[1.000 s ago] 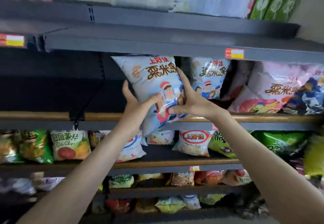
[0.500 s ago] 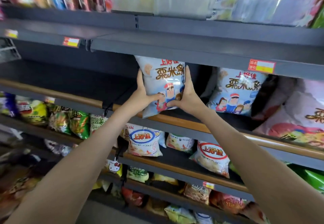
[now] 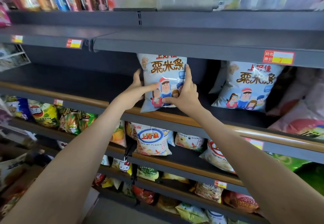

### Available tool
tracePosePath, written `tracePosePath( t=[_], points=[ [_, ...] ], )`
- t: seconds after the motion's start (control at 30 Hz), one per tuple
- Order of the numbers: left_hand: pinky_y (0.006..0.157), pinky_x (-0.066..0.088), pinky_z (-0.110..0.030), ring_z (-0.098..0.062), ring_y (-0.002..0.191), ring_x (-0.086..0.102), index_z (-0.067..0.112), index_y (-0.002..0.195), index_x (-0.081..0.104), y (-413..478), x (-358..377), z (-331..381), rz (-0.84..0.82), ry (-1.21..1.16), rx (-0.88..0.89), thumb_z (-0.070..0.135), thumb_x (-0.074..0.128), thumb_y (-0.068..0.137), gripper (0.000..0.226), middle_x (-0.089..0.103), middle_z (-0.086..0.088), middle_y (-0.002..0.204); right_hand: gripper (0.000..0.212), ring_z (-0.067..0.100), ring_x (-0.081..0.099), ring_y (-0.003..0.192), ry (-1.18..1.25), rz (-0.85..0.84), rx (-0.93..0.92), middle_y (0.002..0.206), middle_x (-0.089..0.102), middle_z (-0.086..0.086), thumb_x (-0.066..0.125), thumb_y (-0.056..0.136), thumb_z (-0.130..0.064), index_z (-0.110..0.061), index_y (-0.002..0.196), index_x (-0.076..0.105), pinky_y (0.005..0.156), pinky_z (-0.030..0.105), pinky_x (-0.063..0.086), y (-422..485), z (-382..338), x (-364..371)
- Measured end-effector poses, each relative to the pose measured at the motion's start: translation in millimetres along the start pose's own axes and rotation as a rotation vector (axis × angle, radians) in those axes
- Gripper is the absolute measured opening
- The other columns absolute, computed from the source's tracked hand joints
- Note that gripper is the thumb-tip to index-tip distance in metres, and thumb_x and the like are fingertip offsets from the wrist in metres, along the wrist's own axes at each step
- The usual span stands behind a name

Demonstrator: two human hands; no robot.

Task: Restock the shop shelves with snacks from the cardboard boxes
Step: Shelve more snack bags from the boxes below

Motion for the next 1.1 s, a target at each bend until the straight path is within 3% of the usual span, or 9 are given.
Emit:
tracePosePath(
  t=[0.13,0.2,0.27,0.37,0.57,0.73,0.87,0.97,1.1],
  points=[
    [0.101,0.046,-0.052,-0.023,0.122,0.056,0.039,0.147,0.008,0,-20,-3,0.139,0.037,-0.012,0.044,0.088,0.053,0.123,0.050,-0.002,0.140,0.131,0.026,0.038,0.132,0.008,-0.035,0.012,0.149,0.033,0.003,0.089,0.060,-0.042,-0.027,0.153,-0.003,0.107,0.054,0.037,7,-11,15],
    [0.095,0.052,-0.046,-0.020,0.114,0.061,0.027,0.146,0.024,-4,-29,-2,0.168,0.042,0.004,0.036,0.084,0.068,0.099,0.055,-0.003,0.135,0.130,0.027,0.034,0.133,0.029,-0.082,0.029,0.150,0.031,0.003,0.088,0.062,-0.042,-0.028,0.153,-0.004,0.108,0.053,0.033,11,-17,23],
    [0.087,0.056,-0.041,-0.019,0.103,0.068,0.019,0.138,0.039,-10,-38,-4,0.208,0.003,0.018,0.035,0.077,0.078,0.073,0.063,-0.004,0.125,0.134,0.028,0.034,0.134,0.098,-0.154,0.051,0.150,0.033,0.002,0.085,0.055,-0.058,-0.034,0.152,-0.003,0.109,0.055,0.032,13,-24,32],
    [0.072,0.060,-0.035,-0.017,0.084,0.073,0.015,0.125,0.050,-23,-54,-7,0.292,-0.055,-0.011,0.047,0.072,0.079,0.060,0.071,-0.005,0.107,0.141,0.027,0.043,0.131,0.257,-0.294,0.119,0.145,0.042,-0.002,0.077,0.033,-0.082,-0.046,0.146,0.001,0.108,0.054,0.037,21,-24,51],
    [0.080,0.057,-0.037,-0.022,0.084,0.073,0.010,0.114,0.065,-25,-55,1,0.173,0.023,-0.111,0.061,0.067,0.077,0.062,0.075,-0.006,0.094,0.132,0.015,0.061,0.115,0.421,-0.497,0.223,0.133,0.056,-0.008,0.090,0.051,-0.053,-0.038,0.151,0.005,0.106,0.043,0.044,17,-33,39],
    [0.094,0.051,-0.040,-0.019,0.100,0.068,0.017,0.129,0.054,-36,-29,-6,0.116,0.083,-0.197,0.083,0.066,0.050,0.103,0.071,0.000,0.110,0.101,-0.012,0.060,0.093,0.411,-0.482,0.197,0.121,0.054,-0.023,0.076,0.075,-0.031,-0.026,0.153,0.013,0.090,0.017,0.048,-1,-40,-4],
    [0.095,0.050,-0.036,-0.014,0.109,0.060,0.019,0.134,0.033,-54,16,-1,0.010,0.110,-0.076,0.057,0.077,0.070,0.086,0.060,0.005,0.120,0.106,0.007,0.058,0.118,0.393,-0.400,0.155,0.127,0.056,-0.019,0.078,0.074,-0.019,-0.030,0.154,0.008,0.106,0.031,0.044,-36,-23,-43],
    [0.083,0.047,-0.015,-0.004,0.114,0.049,0.025,0.146,0.013,-71,53,-2,-0.051,0.187,0.127,0.036,0.080,0.075,0.098,0.046,0.014,0.127,0.114,0.005,0.051,0.126,0.335,-0.319,0.097,0.144,0.042,-0.019,0.078,0.074,-0.003,-0.034,0.153,0.003,0.106,0.036,0.045,-65,-6,-70],
    [0.084,0.047,-0.006,0.006,0.117,0.048,0.025,0.149,0.008,-82,84,-17,-0.049,0.166,0.307,0.030,0.080,0.074,0.104,0.041,0.013,0.140,0.117,-0.004,0.045,0.127,0.347,-0.197,0.063,0.145,0.029,-0.020,0.073,0.074,0.007,-0.033,0.150,-0.006,0.093,0.019,0.049,-98,10,-86]
  ],
)
Point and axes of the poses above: each hand's wrist, its own y-axis towards the middle knuckle, its own x-axis out of the palm, z = x × y, the point moved 6 cm from there along y, towards the middle knuckle
